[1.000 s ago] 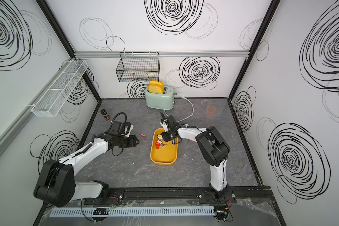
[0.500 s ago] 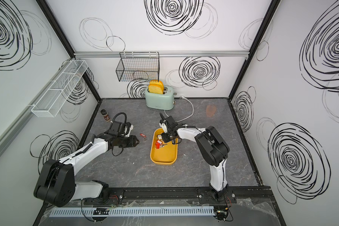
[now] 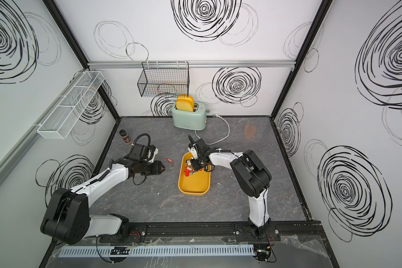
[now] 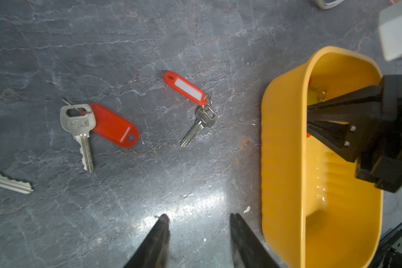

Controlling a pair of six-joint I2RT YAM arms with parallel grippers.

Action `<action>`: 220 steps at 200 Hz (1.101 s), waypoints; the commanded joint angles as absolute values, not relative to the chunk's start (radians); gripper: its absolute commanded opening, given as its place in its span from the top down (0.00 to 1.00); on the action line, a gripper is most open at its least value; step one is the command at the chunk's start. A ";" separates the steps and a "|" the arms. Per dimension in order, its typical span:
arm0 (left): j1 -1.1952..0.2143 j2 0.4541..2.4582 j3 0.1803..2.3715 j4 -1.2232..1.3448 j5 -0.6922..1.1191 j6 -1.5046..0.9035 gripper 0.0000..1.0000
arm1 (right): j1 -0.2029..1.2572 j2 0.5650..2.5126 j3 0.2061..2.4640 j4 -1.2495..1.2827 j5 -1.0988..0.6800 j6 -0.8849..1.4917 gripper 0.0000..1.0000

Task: Take the keys out of the storage box
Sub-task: Pick up the key from the storage box.

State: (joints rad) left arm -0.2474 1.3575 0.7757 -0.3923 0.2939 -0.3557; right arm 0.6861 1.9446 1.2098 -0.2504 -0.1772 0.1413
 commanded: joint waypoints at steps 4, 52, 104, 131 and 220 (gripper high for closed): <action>-0.241 1.367 0.767 -0.367 0.304 -0.356 0.53 | 0.694 1.928 1.203 -0.284 -0.166 0.133 0.96; -0.259 1.341 0.785 -0.351 0.317 -0.350 0.53 | 0.699 1.802 1.191 -0.306 -0.146 0.143 0.99; -0.334 1.339 0.829 -0.310 0.336 -0.354 0.52 | 0.651 1.605 1.118 -0.295 -0.131 0.198 0.99; -0.380 1.348 0.853 -0.290 0.343 -0.353 0.52 | 0.598 1.507 1.086 -0.302 -0.120 0.222 0.99; -0.482 1.384 0.909 -0.266 0.339 -0.349 0.51 | 0.400 1.313 0.914 -0.359 -0.127 0.298 0.99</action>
State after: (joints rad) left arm -0.4675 1.3689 0.8787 -0.3069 0.3351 -0.3553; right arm 0.4248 1.3487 0.9615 -0.3077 -0.1268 0.2649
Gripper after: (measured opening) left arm 0.489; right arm 0.048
